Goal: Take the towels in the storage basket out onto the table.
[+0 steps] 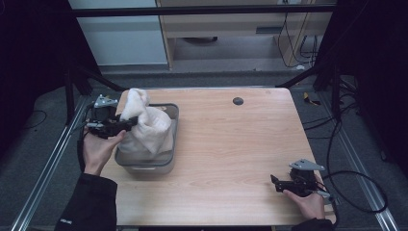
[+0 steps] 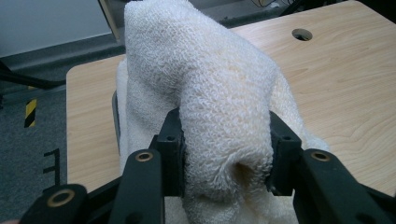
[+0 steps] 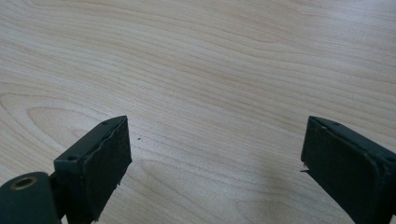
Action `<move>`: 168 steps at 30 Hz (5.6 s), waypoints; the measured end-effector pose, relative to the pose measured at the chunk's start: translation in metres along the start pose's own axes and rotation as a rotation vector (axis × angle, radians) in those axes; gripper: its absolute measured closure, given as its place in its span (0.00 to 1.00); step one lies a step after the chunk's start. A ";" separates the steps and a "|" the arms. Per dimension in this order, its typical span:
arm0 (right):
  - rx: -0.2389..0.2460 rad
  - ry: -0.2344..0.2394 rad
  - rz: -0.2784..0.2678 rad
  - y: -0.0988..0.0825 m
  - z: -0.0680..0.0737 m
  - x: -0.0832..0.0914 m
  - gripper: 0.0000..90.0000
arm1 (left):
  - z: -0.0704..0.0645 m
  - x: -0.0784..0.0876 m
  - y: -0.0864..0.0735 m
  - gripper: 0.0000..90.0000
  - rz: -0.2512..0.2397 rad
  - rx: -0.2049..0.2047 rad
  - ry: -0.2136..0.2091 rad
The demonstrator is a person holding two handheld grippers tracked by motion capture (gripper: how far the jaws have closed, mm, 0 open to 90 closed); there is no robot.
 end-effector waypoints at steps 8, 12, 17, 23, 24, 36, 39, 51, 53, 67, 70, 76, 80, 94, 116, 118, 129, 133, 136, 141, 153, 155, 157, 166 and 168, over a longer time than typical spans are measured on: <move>0.009 -0.009 -0.008 0.000 -0.001 0.000 0.10 | 0.000 0.012 0.007 0.64 -0.020 -0.002 0.001; 0.011 -0.011 -0.009 0.000 -0.001 0.000 0.10 | 0.000 0.018 0.012 0.64 -0.037 -0.007 0.004; 0.010 -0.013 -0.011 0.001 -0.001 0.001 0.10 | -0.001 0.026 0.015 0.64 -0.051 -0.001 -0.001; 0.010 -0.013 -0.010 0.001 -0.001 0.001 0.10 | -0.001 0.034 0.017 0.64 -0.058 -0.008 -0.005; 0.009 -0.013 -0.011 0.001 -0.001 0.001 0.10 | -0.002 0.035 0.018 0.64 -0.059 -0.011 -0.005; 0.007 -0.011 -0.012 0.001 -0.001 0.001 0.10 | -0.019 0.063 0.029 0.64 -0.085 -0.070 -0.036; 0.004 -0.009 -0.012 0.001 -0.001 0.002 0.10 | -0.024 0.068 0.030 0.64 -0.092 -0.087 -0.046; 0.014 -0.014 -0.018 0.001 -0.001 0.001 0.10 | -0.046 0.077 0.037 0.64 -0.099 -0.139 -0.081; 0.012 -0.014 -0.018 0.001 -0.002 0.001 0.10 | -0.050 0.077 0.038 0.64 -0.100 -0.147 -0.086; 0.003 -0.010 -0.023 0.001 -0.002 0.002 0.10 | -0.085 0.064 0.049 0.64 -0.079 -0.215 -0.132; 0.001 -0.009 -0.023 0.001 -0.002 0.002 0.10 | -0.092 0.062 0.050 0.64 -0.075 -0.230 -0.138; -0.005 -0.004 -0.025 0.001 -0.002 0.004 0.10 | -0.116 0.051 0.058 0.64 -0.074 -0.274 -0.155; 0.006 -0.009 -0.033 0.001 -0.004 0.004 0.10 | -0.124 0.046 0.059 0.64 -0.079 -0.283 -0.166; -0.009 -0.006 -0.043 0.000 -0.005 0.006 0.10 | -0.161 0.017 0.056 0.64 -0.037 -0.322 -0.214; 0.005 -0.017 -0.047 0.000 -0.006 0.006 0.10 | -0.194 -0.041 0.036 0.64 0.030 -0.343 -0.260; 0.006 -0.018 -0.048 0.000 -0.006 0.006 0.10 | -0.197 -0.046 0.035 0.64 0.038 -0.349 -0.267; 0.015 -0.023 -0.048 -0.001 -0.006 0.006 0.10 | -0.213 -0.071 0.024 0.63 0.056 -0.362 -0.301; 0.016 -0.024 -0.048 -0.001 -0.007 0.006 0.10 | -0.217 -0.080 0.020 0.63 0.067 -0.363 -0.313; 0.007 -0.022 -0.046 -0.002 -0.008 0.006 0.10 | -0.220 -0.088 0.015 0.63 0.081 -0.367 -0.316; 0.009 -0.024 -0.045 -0.002 -0.008 0.005 0.10 | -0.226 -0.101 0.007 0.62 0.107 -0.370 -0.328; 0.011 -0.023 -0.042 -0.003 -0.008 0.005 0.10 | -0.225 -0.124 -0.013 0.59 0.161 -0.381 -0.312; 0.007 -0.024 -0.041 -0.004 -0.008 0.004 0.10 | -0.224 -0.127 -0.016 0.58 0.166 -0.375 -0.313; 0.008 -0.024 -0.041 -0.004 -0.008 0.004 0.10 | -0.222 -0.129 -0.018 0.57 0.165 -0.377 -0.308; 0.018 -0.027 -0.037 -0.004 -0.008 0.003 0.09 | -0.219 -0.130 -0.024 0.49 0.163 -0.376 -0.313; 0.020 -0.025 -0.033 -0.005 -0.008 0.003 0.09 | -0.219 -0.130 -0.024 0.46 0.158 -0.386 -0.310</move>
Point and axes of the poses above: each handheld gripper's, and its own axes: x roughly backward along the jaws, y roughly out of its top, z roughly to its left, the point moved 5 cm from there along -x, roughly forward along the jaws, and after that the axes turned 9 degrees about z, right-handed, at the moved point
